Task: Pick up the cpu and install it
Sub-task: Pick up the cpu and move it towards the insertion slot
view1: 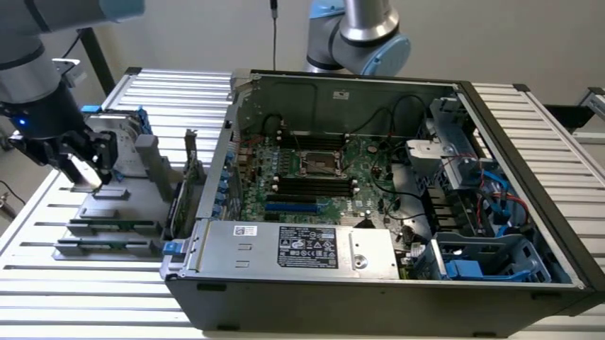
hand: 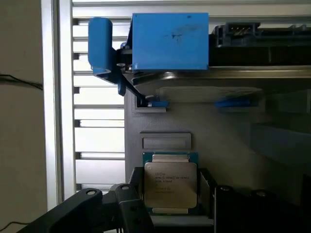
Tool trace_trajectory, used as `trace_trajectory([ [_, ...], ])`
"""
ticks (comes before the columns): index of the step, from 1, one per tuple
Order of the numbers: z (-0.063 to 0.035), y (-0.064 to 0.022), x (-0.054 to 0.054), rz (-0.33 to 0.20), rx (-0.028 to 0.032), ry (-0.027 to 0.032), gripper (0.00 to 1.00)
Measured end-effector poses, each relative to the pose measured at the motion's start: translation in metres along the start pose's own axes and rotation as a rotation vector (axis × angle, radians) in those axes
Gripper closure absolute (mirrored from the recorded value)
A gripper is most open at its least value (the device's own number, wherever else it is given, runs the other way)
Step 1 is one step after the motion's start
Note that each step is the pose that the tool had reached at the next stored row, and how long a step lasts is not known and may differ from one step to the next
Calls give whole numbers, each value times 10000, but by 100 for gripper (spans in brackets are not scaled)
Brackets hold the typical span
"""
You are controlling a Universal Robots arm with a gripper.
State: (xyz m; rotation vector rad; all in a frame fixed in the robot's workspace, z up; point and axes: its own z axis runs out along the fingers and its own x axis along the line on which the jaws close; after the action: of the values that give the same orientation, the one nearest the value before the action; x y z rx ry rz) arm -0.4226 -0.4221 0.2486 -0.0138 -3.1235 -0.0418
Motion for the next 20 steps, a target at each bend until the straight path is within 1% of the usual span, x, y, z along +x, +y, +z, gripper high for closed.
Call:
trace_trajectory([
  [10,-456,14,-98,0,0,-1,45],
  [20,-915,36,-316,-30,1,1,45],
])
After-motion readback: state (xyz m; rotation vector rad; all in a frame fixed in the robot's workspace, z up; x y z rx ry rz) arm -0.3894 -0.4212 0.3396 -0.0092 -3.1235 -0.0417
